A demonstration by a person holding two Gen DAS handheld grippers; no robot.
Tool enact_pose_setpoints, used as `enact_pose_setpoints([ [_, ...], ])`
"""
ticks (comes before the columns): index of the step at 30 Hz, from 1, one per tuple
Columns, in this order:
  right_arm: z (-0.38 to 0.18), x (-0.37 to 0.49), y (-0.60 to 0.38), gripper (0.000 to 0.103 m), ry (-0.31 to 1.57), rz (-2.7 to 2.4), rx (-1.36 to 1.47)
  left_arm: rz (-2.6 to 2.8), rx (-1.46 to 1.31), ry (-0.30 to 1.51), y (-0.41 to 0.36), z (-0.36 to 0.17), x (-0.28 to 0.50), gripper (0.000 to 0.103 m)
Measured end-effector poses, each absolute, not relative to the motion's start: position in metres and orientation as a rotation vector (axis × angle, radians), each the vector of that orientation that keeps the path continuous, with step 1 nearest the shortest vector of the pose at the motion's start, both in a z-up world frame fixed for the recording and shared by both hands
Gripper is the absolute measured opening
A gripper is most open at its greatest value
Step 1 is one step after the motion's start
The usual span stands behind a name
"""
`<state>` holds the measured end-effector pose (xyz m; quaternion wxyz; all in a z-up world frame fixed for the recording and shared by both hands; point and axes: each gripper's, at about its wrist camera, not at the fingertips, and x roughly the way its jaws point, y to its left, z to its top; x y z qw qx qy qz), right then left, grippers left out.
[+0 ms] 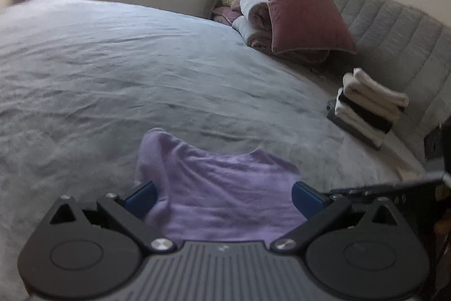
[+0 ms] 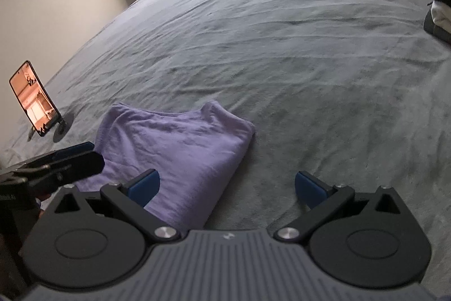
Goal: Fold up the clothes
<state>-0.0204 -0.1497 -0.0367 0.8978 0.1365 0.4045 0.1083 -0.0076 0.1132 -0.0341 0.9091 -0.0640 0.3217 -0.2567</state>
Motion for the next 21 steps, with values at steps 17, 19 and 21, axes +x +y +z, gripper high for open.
enact_pose_setpoints([
  [17,-0.049,-0.013,-0.131,0.103,0.802,0.23,0.103,-0.463,0.017,0.715,0.137,-0.06,-0.002,0.103],
  [19,-0.051,-0.013,-0.129,0.103,0.799,0.227,0.084,-0.476,0.01,0.719,0.142,-0.06,-0.003,0.103],
  [21,-0.051,-0.012,-0.127,0.103,0.802,0.227,0.064,-0.494,0.016,0.723,0.145,-0.061,-0.004,0.103],
])
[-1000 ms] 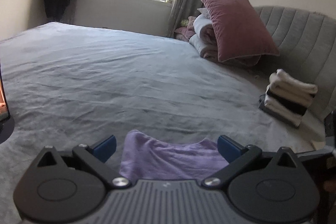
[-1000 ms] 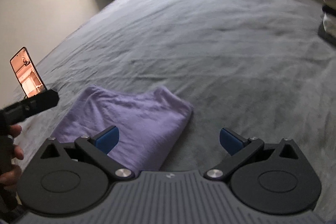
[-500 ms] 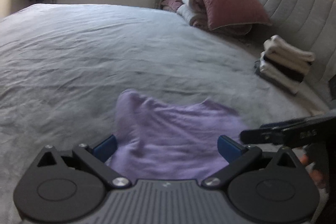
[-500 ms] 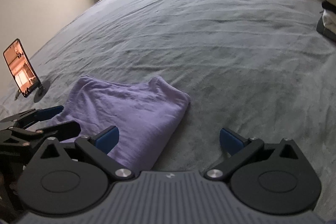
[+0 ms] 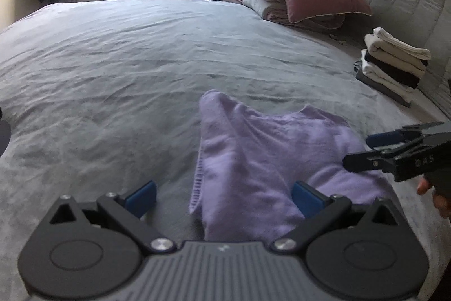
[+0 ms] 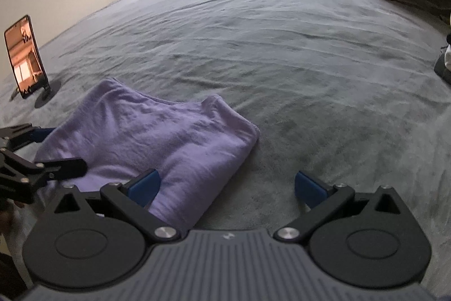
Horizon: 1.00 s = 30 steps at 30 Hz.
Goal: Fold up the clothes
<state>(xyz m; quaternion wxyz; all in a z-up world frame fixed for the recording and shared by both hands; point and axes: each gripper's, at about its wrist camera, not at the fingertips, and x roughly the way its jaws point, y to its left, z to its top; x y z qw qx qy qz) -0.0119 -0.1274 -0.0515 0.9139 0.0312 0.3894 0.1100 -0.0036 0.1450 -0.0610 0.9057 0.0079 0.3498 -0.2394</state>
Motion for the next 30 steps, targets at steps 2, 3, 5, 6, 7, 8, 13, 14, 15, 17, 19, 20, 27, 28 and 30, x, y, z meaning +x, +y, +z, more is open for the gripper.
enact_pose_setpoints([
  [2,-0.052,-0.012,-0.126,0.103,0.804,0.229,0.05,-0.508,0.03,0.732,0.147,-0.06,-0.003,0.103],
  [3,-0.053,-0.012,-0.126,0.103,0.804,0.231,0.044,-0.51,0.036,0.738,0.148,-0.059,-0.003,0.103],
  [5,-0.053,-0.012,-0.124,0.103,0.81,0.228,0.031,-0.503,0.041,0.742,0.15,-0.054,-0.003,0.103],
  [6,-0.053,-0.011,-0.122,0.103,0.815,0.222,0.02,-0.495,0.038,0.735,0.151,-0.051,-0.004,0.103],
  [7,-0.053,-0.011,-0.12,0.103,0.821,0.217,0.009,-0.484,0.033,0.718,0.153,-0.048,-0.005,0.103],
  [8,-0.053,-0.011,-0.119,0.103,0.826,0.211,0.003,-0.474,0.024,0.692,0.155,-0.045,-0.007,0.103],
  [13,-0.047,-0.007,-0.122,0.103,0.839,0.22,0.03,-0.434,-0.02,0.606,0.155,-0.037,-0.007,0.102],
  [14,-0.046,-0.007,-0.123,0.103,0.836,0.223,0.042,-0.411,-0.014,0.597,0.153,-0.038,-0.005,0.102],
  [15,-0.045,-0.007,-0.124,0.103,0.83,0.225,0.055,-0.386,-0.006,0.589,0.15,-0.039,-0.002,0.102],
  [17,-0.045,-0.006,-0.126,0.103,0.819,0.222,0.077,-0.345,-0.001,0.579,0.148,-0.041,0.004,0.102],
  [19,-0.046,-0.005,-0.126,0.103,0.811,0.21,0.075,-0.314,-0.005,0.574,0.148,-0.044,0.01,0.102],
  [20,-0.047,-0.004,-0.125,0.103,0.806,0.207,0.071,-0.298,-0.002,0.573,0.148,-0.045,0.013,0.102],
  [27,-0.05,0.0,-0.129,0.103,0.784,0.196,0.062,-0.183,0.04,0.618,0.155,-0.063,0.024,0.103],
  [28,-0.05,0.0,-0.13,0.103,0.782,0.197,0.066,-0.18,0.026,0.623,0.158,-0.063,0.025,0.103],
  [30,-0.05,0.0,-0.131,0.103,0.773,0.194,0.066,-0.175,-0.002,0.633,0.162,-0.063,0.027,0.103],
])
